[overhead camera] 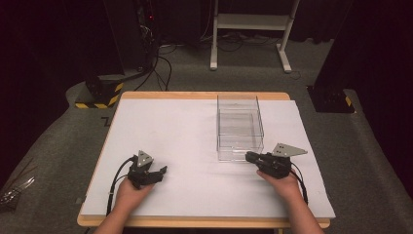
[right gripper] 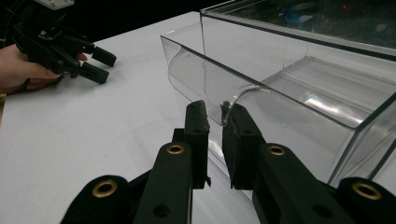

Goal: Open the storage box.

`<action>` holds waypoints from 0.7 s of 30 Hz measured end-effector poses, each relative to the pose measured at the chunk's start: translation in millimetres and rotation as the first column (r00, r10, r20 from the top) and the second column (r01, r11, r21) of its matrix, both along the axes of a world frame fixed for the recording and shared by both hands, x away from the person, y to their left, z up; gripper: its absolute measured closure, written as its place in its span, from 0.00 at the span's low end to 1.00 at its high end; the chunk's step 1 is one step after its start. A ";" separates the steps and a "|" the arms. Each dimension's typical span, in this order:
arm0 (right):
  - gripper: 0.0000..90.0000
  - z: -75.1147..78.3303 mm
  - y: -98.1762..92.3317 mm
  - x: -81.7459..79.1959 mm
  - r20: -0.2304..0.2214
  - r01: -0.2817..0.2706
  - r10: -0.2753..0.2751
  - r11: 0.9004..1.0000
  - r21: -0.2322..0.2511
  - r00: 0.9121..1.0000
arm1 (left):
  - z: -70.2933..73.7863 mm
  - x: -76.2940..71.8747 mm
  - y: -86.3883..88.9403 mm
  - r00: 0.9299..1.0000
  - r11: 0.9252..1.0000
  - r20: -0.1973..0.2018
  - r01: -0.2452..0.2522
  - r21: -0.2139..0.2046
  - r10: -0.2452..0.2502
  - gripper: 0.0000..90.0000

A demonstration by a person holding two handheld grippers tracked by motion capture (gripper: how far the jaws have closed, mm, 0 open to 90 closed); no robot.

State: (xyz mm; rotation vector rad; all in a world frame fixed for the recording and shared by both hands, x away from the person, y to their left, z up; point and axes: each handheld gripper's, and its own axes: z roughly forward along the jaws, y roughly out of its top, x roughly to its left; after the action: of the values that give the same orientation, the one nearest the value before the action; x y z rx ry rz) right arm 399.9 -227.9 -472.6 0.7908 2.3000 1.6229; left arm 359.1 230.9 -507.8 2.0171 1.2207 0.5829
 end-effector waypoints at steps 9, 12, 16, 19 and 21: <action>0.90 0.5 -1.3 -7.4 0.000 -0.013 0.013 1.000 -0.003 1.000 | 0.0 -0.1 0.0 1.000 1.000 0.000 0.000 0.001 0.000 0.37; 0.90 0.1 -1.6 -10.2 0.001 -0.015 0.015 1.000 -0.002 1.000 | 0.0 -0.1 0.0 1.000 1.000 0.000 0.000 0.002 0.000 0.37; 0.91 -0.3 -2.1 -14.3 0.000 -0.018 0.018 1.000 0.001 1.000 | 0.0 -0.1 0.0 1.000 1.000 0.001 0.000 0.002 0.000 0.37; 0.91 -0.4 -2.5 -16.4 0.002 -0.022 0.022 1.000 0.003 1.000 | 0.0 -0.1 0.0 1.000 1.000 0.000 0.000 0.001 0.000 0.37; 0.91 -0.4 -3.0 -17.7 0.001 -0.027 0.027 1.000 0.004 1.000 | 0.0 -0.1 0.0 1.000 1.000 0.000 0.000 0.001 0.000 0.37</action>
State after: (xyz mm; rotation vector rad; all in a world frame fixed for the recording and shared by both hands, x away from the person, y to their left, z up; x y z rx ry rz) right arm 382.2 -231.0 -472.9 0.7637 2.3173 1.6389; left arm 359.0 230.9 -507.7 2.0180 1.2205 0.5838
